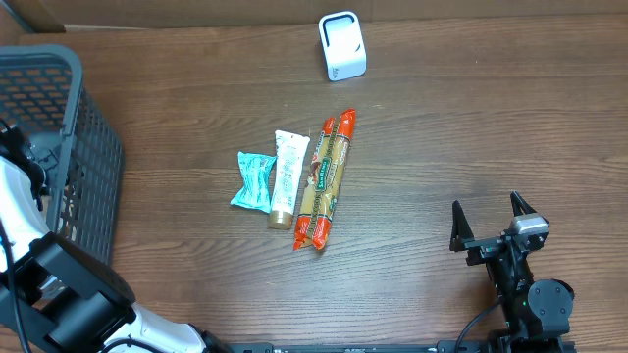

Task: Scan the item barcode
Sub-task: 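Reach the left gripper into the basket toward the bread bag, then grasp the clear bread bag in the basket with the left gripper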

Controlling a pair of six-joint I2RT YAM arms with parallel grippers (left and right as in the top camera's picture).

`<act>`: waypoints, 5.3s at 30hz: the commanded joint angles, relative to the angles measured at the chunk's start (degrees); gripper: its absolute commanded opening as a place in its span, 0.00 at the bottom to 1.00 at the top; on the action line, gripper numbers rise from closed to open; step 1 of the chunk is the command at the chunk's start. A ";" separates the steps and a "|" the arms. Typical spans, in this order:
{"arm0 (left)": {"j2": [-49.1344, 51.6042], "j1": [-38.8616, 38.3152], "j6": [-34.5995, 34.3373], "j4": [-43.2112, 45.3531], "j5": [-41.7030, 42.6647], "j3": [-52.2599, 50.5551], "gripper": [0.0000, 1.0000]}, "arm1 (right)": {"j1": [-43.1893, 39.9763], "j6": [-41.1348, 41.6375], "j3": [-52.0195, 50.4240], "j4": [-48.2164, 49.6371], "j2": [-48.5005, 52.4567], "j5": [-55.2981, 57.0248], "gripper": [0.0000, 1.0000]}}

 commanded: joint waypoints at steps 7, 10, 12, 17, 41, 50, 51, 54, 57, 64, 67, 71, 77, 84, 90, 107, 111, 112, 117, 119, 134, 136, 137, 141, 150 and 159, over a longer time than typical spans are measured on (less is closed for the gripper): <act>-0.13 1.22 3.17 -1.09 -0.61 -0.11 1.00 | 0.35 -0.24 -0.61 0.31 -0.57 0.55 1.00; -0.13 1.68 3.21 -0.70 -2.38 -1.60 1.00 | 0.35 -0.26 -0.61 0.31 -0.57 0.55 1.00; -0.13 1.84 4.00 0.13 -2.38 -3.08 0.99 | 0.35 -0.24 -0.61 0.31 -0.57 0.55 1.00; -0.13 1.84 5.53 3.89 -9.40 -8.61 0.97 | 0.35 -0.24 -0.61 0.31 -0.57 0.55 1.00; 1.31 1.90 5.05 14.16 -13.44 -16.70 1.00 | 0.35 -0.24 -0.61 0.31 -0.57 0.55 1.00; 5.05 1.95 5.31 14.36 -12.79 -16.70 1.00 | 0.35 -0.24 -0.61 0.31 -0.57 0.55 1.00; 5.40 1.97 5.35 14.36 -13.03 -16.70 1.00 | 0.35 -0.24 -0.61 0.31 -0.57 0.55 1.00; 6.56 1.97 5.33 14.23 -15.41 -16.70 1.00 | 0.35 -0.24 -0.61 0.31 -0.57 0.55 1.00; 7.41 1.97 5.29 14.29 -17.31 -16.70 0.95 | 0.35 -0.24 -0.61 0.31 -0.57 0.55 1.00; 8.02 3.48 3.56 15.98 -17.35 -16.70 0.78 | 0.35 -0.24 -0.61 0.31 -0.57 0.55 1.00; 8.39 4.55 3.85 16.57 -17.40 -16.70 0.76 | 0.35 -0.24 -0.61 0.31 -0.57 0.55 1.00; 10.12 5.75 4.15 16.61 -17.49 -16.72 0.64 | 0.35 -0.24 -0.61 0.31 -0.57 0.55 1.00; 14.10 6.03 4.20 16.87 -17.31 -16.72 0.26 | 0.35 -0.24 -0.61 0.31 -0.57 0.55 1.00; 14.21 5.62 3.06 16.04 -16.48 -16.02 0.04 | 0.35 -0.24 -0.61 0.31 -0.57 0.55 1.00; 10.93 4.87 -4.61 6.69 -8.59 -7.96 0.04 | 0.35 -0.24 -0.61 0.31 -0.57 0.55 1.00; 5.42 5.20 -7.87 -14.56 -5.22 11.67 0.04 | 0.35 -0.24 -0.61 0.31 -0.57 0.55 1.00; 5.46 5.22 -8.02 -15.76 -10.19 11.63 0.04 | 0.35 -0.26 -0.61 0.31 -0.57 0.55 1.00; 5.46 5.22 -8.07 -16.04 -11.61 11.63 0.04 | 0.35 -0.24 -0.61 0.31 -0.57 0.55 1.00; 5.42 5.22 -12.31 -16.65 -14.19 11.76 0.04 | 0.35 -0.24 -0.61 0.31 -0.57 0.55 1.00; 5.42 5.22 -13.81 -16.68 -14.23 11.76 0.04 | 0.35 -0.24 -0.61 0.31 -0.57 0.55 1.00; 5.49 7.26 -12.52 -11.04 -20.20 6.25 0.22 | 0.35 -0.24 -0.61 0.31 -0.57 0.55 1.00; 5.49 7.32 -10.60 -9.25 -20.20 4.35 0.42 | 0.35 -0.26 -0.61 0.31 -0.57 0.55 1.00; 5.49 7.37 -9.57 -8.31 -20.20 3.32 0.50 | 0.35 -0.24 -0.61 0.31 -0.57 0.55 1.00; 5.49 7.58 -7.30 -5.27 -20.24 -0.28 0.61 | 0.35 -0.24 -0.61 0.31 -0.57 0.55 1.00; 5.42 7.43 -7.32 -4.44 -20.15 -0.44 0.04 | 0.35 -0.26 -0.61 0.31 -0.57 0.55 1.00; 3.04 5.84 -7.34 -9.49 -16.68 6.67 0.04 | 0.35 -0.24 -0.61 0.31 -0.57 0.55 1.00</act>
